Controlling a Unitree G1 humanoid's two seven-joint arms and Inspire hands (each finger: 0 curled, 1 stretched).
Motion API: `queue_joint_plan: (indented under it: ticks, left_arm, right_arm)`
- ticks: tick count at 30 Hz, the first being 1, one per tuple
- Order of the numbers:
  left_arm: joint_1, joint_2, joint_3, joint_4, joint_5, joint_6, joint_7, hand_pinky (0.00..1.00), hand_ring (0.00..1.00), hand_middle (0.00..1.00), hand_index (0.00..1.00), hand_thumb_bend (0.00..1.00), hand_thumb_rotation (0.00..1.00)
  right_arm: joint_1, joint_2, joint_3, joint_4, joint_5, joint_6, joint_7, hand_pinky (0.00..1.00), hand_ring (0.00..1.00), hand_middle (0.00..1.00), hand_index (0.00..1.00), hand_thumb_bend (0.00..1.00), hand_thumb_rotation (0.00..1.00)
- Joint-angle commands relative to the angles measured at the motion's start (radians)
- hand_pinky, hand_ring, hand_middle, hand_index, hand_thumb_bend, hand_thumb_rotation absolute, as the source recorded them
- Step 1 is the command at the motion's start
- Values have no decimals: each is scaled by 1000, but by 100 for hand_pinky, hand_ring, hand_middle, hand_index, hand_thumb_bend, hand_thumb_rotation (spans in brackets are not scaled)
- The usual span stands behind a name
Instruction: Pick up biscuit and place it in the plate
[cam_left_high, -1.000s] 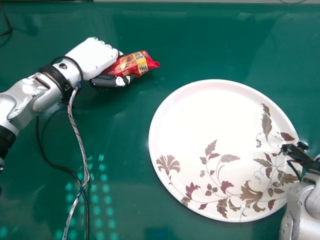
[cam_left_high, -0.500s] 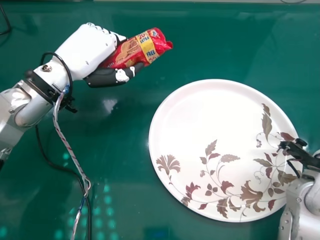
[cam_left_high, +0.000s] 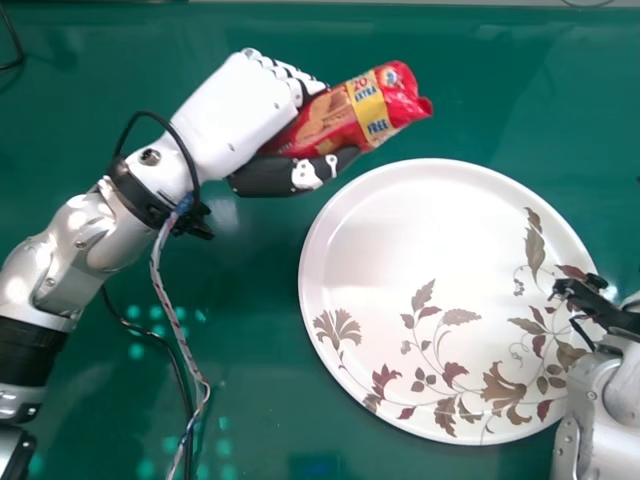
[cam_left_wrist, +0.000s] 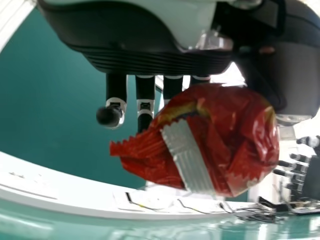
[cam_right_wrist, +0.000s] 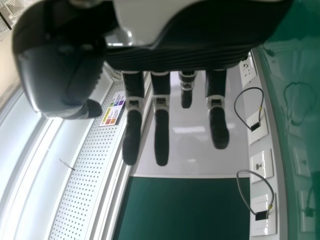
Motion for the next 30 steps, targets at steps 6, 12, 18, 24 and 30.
queue_joint_plan:
  ticks: [6,12,18,24,30]
  left_arm:
    - [-25,-82,-99,5,34,-22,-53,11,42,45,50,49,0]
    - [-36,-148,-158,38,60,2,-83,10,39,42,50,49,0]
    - [-58,-197,-205,118,102,10,-67,15,37,42,52,48,0]
    - [-101,-238,-250,213,150,39,-62,18,36,42,53,48,0]
    - [-133,-255,-279,274,163,63,-61,18,37,42,52,48,0]
  right_arm:
    - [16,14,3,-14,-7,-8,-15,19,43,48,32,52,0]
    - [19,8,3,-10,-15,-14,-13,23,43,48,31,52,0]
    - [17,13,5,-10,0,-17,-8,18,43,48,32,52,0]
    - [18,18,7,-20,-6,-7,-17,21,43,48,32,52,0]
    - [25,12,3,-21,-8,-8,-13,17,43,48,32,52,0]
